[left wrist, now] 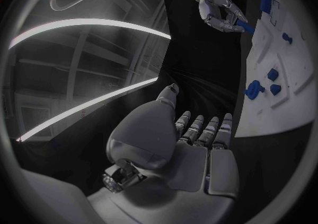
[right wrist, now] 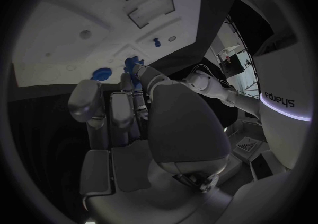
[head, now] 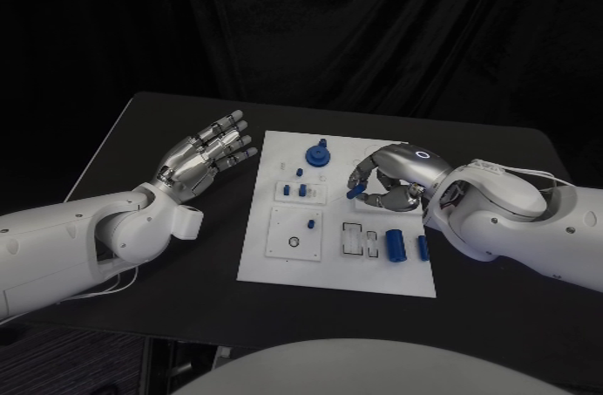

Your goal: Assemble the parts on the task board

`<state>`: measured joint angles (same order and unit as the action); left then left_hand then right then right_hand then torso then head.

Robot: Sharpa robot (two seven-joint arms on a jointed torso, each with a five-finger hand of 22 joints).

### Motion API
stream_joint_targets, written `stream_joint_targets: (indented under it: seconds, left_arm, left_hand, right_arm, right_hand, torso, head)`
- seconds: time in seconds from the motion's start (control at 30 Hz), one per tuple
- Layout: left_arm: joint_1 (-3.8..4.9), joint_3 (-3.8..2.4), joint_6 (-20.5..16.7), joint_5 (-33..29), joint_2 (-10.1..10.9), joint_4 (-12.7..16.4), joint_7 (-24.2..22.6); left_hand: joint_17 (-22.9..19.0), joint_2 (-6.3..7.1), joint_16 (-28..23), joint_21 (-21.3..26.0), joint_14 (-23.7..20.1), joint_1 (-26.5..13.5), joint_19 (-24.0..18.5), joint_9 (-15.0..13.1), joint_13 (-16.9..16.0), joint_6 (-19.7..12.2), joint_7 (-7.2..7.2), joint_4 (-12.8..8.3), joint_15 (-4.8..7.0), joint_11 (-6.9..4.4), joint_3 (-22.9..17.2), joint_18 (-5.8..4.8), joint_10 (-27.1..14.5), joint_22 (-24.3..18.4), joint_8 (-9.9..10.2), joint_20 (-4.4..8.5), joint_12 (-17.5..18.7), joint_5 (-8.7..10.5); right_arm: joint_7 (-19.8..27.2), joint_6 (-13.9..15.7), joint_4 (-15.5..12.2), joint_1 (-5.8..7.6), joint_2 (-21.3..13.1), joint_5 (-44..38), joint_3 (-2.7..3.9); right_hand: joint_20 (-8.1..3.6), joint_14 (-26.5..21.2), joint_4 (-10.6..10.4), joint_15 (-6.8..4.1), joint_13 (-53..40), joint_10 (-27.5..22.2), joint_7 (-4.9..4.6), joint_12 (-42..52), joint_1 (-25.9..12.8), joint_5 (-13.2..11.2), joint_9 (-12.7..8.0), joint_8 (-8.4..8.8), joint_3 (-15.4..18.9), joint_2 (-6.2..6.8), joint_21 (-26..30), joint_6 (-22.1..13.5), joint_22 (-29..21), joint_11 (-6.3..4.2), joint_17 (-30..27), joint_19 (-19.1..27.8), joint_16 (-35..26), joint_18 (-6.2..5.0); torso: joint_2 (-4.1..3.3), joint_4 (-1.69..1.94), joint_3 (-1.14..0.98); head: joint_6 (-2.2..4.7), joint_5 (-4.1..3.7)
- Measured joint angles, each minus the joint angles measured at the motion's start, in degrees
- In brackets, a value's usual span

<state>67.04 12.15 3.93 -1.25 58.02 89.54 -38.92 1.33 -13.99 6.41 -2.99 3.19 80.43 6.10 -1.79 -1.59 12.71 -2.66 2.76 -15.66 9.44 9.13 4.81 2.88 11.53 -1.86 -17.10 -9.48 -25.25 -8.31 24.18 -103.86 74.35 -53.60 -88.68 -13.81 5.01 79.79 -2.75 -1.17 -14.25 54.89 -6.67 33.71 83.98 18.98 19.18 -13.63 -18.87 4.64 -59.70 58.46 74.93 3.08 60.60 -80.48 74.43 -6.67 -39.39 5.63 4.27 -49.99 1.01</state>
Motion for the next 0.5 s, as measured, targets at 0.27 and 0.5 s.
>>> stream_joint_targets:
  seconds: [0.27,0.5]
  left_arm:
    - [-0.11,0.01,0.02,0.0,-0.16,-0.19,0.0]
    - [-0.16,0.02,0.08,0.0,-0.4,-0.27,0.0]
  left_hand:
    - [0.0,-0.23,0.0,0.0,0.0,-0.23,0.0,0.0,0.0,0.0,0.0,0.0,0.0,0.0,0.0,0.0,0.0,-0.02,0.0,0.0,0.0,0.0]
    - [0.0,-0.23,0.0,0.0,0.0,-0.23,0.0,0.0,0.0,0.0,0.0,0.0,0.0,0.0,0.0,0.0,0.0,-0.01,0.0,0.0,0.0,0.0]
  right_arm:
    - [0.9,-1.5,-2.27,-0.52,3.74,-0.37,-0.06]
    - [2.32,-2.9,-0.11,-2.13,9.11,-1.74,-0.1]
  right_hand:
    - [-0.2,0.1,0.22,0.1,0.08,0.51,-0.06,-0.39,0.0,0.0,0.0,-0.07,0.22,0.02,-0.21,0.07,0.0,-0.11,0.01,-0.2,0.0,-0.01]
    - [-0.2,0.1,0.22,0.1,0.1,0.91,-0.09,-0.62,0.0,-0.22,0.0,-0.07,0.22,0.02,-0.21,0.09,-0.01,-0.12,-0.04,-0.2,-0.01,-0.01]
  torso:
    - [-0.02,0.06,0.04]
    - [-0.09,-0.02,0.04]
  head:
    - [0.0,0.18]
    - [0.0,0.35]
